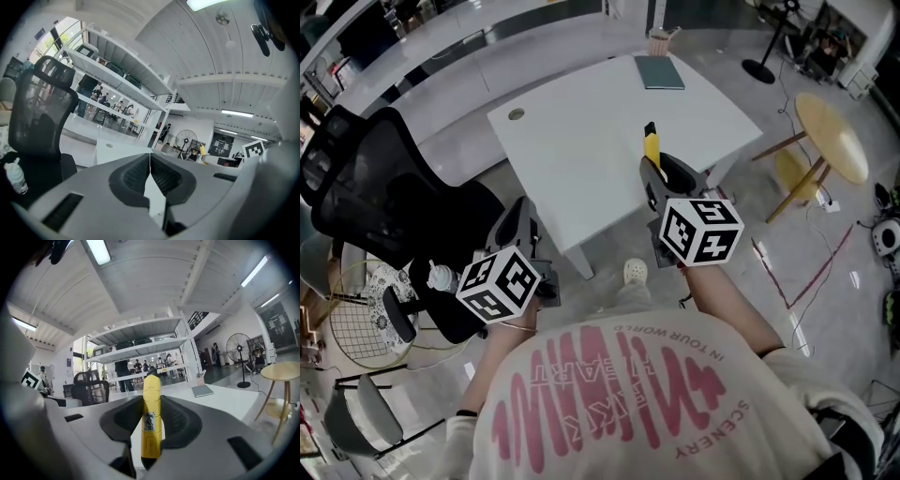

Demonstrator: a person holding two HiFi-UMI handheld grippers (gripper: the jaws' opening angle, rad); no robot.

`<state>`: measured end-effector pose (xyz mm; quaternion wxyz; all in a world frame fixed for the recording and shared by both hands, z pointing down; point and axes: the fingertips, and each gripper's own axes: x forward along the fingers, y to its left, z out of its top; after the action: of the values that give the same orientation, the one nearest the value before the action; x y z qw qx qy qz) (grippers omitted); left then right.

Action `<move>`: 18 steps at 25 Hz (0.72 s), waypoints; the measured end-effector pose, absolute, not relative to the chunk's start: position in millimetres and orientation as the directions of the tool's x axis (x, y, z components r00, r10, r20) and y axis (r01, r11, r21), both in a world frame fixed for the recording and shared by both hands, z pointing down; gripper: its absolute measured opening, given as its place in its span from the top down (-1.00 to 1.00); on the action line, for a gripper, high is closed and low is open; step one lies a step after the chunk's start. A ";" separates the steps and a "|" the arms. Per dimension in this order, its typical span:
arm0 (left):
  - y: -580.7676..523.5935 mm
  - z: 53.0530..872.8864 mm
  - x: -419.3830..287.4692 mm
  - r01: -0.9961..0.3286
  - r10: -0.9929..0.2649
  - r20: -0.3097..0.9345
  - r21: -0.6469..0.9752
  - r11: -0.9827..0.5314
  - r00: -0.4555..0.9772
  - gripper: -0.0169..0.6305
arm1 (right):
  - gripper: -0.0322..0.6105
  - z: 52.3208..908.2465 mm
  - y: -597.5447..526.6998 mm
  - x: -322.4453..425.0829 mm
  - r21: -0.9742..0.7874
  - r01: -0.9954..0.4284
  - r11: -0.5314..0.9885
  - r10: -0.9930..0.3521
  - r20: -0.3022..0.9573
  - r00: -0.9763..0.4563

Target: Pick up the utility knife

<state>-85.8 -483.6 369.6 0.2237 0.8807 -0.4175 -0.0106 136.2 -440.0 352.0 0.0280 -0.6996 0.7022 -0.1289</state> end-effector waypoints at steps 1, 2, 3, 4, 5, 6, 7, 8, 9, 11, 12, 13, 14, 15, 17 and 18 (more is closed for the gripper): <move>-479.3 369.1 -86.9 -0.730 -0.740 0.166 0.400 -0.554 0.652 0.87 | 0.49 353.2 -435.7 133.7 -0.217 -0.976 -0.011 -0.989 0.144 -0.021; -475.3 368.3 -87.9 -0.730 -0.739 0.164 0.396 -0.557 0.653 0.87 | 0.49 354.1 -431.6 131.3 -0.213 -0.977 -0.009 -0.989 0.147 -0.023; -471.9 367.1 -88.7 -0.730 -0.739 0.162 0.393 -0.560 0.654 0.87 | 0.49 354.6 -428.1 129.2 -0.213 -0.977 -0.008 -0.988 0.151 -0.025; -469.2 365.8 -89.2 -0.731 -0.740 0.161 0.389 -0.561 0.654 0.87 | 0.49 355.0 -425.3 127.8 -0.217 -0.976 -0.007 -0.988 0.155 -0.027; -467.3 364.6 -89.3 -0.732 -0.741 0.159 0.386 -0.562 0.653 0.87 | 0.49 355.6 -423.1 127.3 -0.224 -0.975 -0.007 -0.987 0.159 -0.030; -466.0 364.1 -89.3 -0.733 -0.743 0.156 0.383 -0.562 0.651 0.87 | 0.49 356.4 -421.5 127.1 -0.231 -0.973 -0.007 -0.986 0.163 -0.032; -465.0 364.3 -89.3 -0.734 -0.744 0.154 0.380 -0.563 0.650 0.87 | 0.49 357.4 -420.2 127.0 -0.235 -0.972 -0.007 -0.985 0.167 -0.033; -463.8 365.3 -89.7 -0.735 -0.746 0.153 0.379 -0.562 0.648 0.87 | 0.49 358.7 -418.8 126.8 -0.235 -0.972 -0.007 -0.985 0.170 -0.034; -462.5 366.5 -89.9 -0.736 -0.747 0.154 0.379 -0.561 0.647 0.87 | 0.49 359.8 -417.1 126.9 -0.234 -0.972 -0.007 -0.984 0.172 -0.034; -460.6 367.7 -88.7 -0.736 -0.746 0.154 0.381 -0.560 0.648 0.87 | 0.49 361.3 -414.7 129.1 -0.231 -0.973 -0.012 -0.984 0.176 -0.030; -460.5 367.8 -87.5 -0.735 -0.745 0.153 0.381 -0.561 0.649 0.87 | 0.49 361.6 -414.3 130.5 -0.229 -0.973 -0.015 -0.984 0.177 -0.027; -460.7 367.7 -86.5 -0.734 -0.745 0.153 0.381 -0.562 0.650 0.87 | 0.49 361.8 -414.0 131.5 -0.226 -0.974 -0.017 -0.984 0.178 -0.025; -460.9 367.5 -86.1 -0.734 -0.745 0.153 0.381 -0.562 0.650 0.87 | 0.49 361.9 -413.5 131.7 -0.223 -0.975 -0.018 -0.983 0.180 -0.023; -460.7 367.4 -86.3 -0.734 -0.745 0.153 0.383 -0.562 0.650 0.87 | 0.49 362.0 -412.8 131.4 -0.220 -0.975 -0.018 -0.983 0.181 -0.023; -459.6 366.9 -87.2 -0.734 -0.746 0.152 0.386 -0.559 0.648 0.87 | 0.49 361.7 -410.9 131.0 -0.219 -0.976 -0.019 -0.983 0.182 -0.022; -458.9 366.4 -87.1 -0.734 -0.747 0.151 0.386 -0.559 0.648 0.87 | 0.49 361.3 -410.1 131.7 -0.219 -0.975 -0.020 -0.983 0.182 -0.021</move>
<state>-87.1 -458.9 366.4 0.2117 0.8827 -0.4193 -0.0150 131.7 -410.1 361.3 0.0133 -0.6996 0.6999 -0.1434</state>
